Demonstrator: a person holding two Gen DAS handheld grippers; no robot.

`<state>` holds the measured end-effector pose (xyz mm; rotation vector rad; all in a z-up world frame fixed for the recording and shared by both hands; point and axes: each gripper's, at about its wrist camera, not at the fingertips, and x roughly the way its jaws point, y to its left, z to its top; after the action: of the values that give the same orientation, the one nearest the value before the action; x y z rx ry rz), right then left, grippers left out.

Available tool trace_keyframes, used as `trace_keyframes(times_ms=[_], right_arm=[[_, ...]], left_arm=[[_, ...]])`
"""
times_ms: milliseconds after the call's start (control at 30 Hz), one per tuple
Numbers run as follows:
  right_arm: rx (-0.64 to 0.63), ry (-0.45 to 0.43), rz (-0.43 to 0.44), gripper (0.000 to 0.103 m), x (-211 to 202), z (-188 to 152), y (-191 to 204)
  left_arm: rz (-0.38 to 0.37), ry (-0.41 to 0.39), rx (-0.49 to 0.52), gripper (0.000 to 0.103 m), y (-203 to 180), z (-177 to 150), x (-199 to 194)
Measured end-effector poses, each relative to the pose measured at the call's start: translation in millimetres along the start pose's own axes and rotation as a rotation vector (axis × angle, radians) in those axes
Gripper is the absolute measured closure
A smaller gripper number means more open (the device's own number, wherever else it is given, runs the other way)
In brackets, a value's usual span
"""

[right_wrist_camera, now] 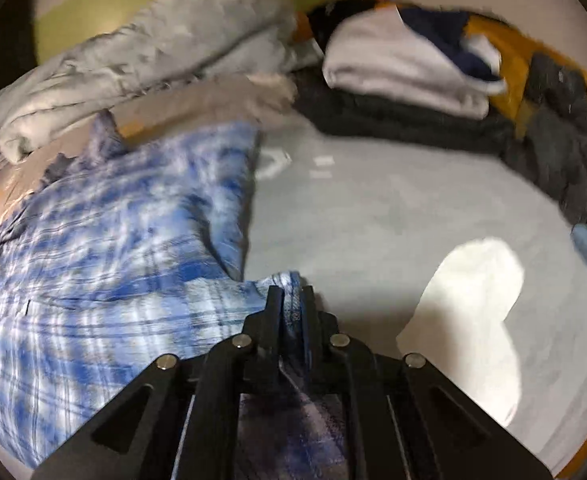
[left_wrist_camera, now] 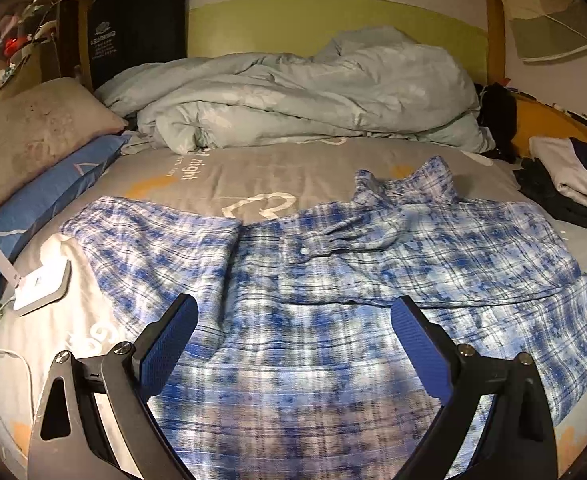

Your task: Fold large clothes

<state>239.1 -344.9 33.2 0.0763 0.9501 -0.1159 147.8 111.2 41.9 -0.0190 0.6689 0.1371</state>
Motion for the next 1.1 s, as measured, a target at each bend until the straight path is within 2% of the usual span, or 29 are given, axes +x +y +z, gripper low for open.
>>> trace_keyframes(times_ms=[67,100,133,200,333,433,533,567,667,767,867,967,1100], right_arm=[[0.003,-0.055,-0.012,0.075,-15.5,0.7,-1.3],[0.002,-0.09,-0.019,0.055,-25.2,-0.2,-0.7],[0.002,-0.13,-0.023,0.043,-34.9,-0.9,-0.9],[-0.004,-0.176,0.003,0.041,-49.9,-1.9,-0.2],[0.004,-0.199,0.09,0.034,-61.0,-3.3,3.1],[-0.031,-0.218,0.107,0.029,-66.0,-4.2,12.5],[-0.057,-0.236,0.11,0.024,-69.0,-6.1,20.7],[-0.063,-0.235,0.117,0.024,-69.8,-6.6,22.2],[-0.069,-0.234,0.119,0.024,-69.7,-6.5,23.6],[-0.071,-0.221,0.12,0.024,-65.8,-6.5,23.2],[-0.076,-0.208,0.126,0.024,-61.6,-6.1,24.7],[-0.087,-0.177,0.142,0.024,-53.3,-5.6,31.1],[-0.119,-0.144,0.171,0.024,-42.4,-6.2,44.0]], left_arm=[[0.0,0.001,-0.015,0.006,5.5,0.5,-1.8],[0.0,0.006,-0.028,0.006,9.0,1.2,-2.2],[-0.001,0.014,-0.042,0.006,11.7,2.0,-2.3],[-0.019,0.03,-0.071,0.006,17.7,3.5,-2.0],[-0.02,0.042,-0.084,0.006,22.0,3.2,-1.4],[-0.018,0.048,-0.091,0.006,26.5,5.6,-1.9],[-0.141,0.075,-0.141,0.006,40.6,21.3,-2.5],[-0.151,0.063,-0.14,0.006,46.6,29.6,-3.5],[-0.093,0.013,-0.145,0.006,73.0,54.5,-0.8],[0.004,0.044,-0.162,0.006,110.5,66.2,26.2],[0.128,0.075,-0.236,0.006,153.7,59.3,57.8],[0.165,0.168,-0.299,0.014,188.8,48.0,92.0],[0.169,0.264,-0.356,0.021,219.2,31.6,126.8]])
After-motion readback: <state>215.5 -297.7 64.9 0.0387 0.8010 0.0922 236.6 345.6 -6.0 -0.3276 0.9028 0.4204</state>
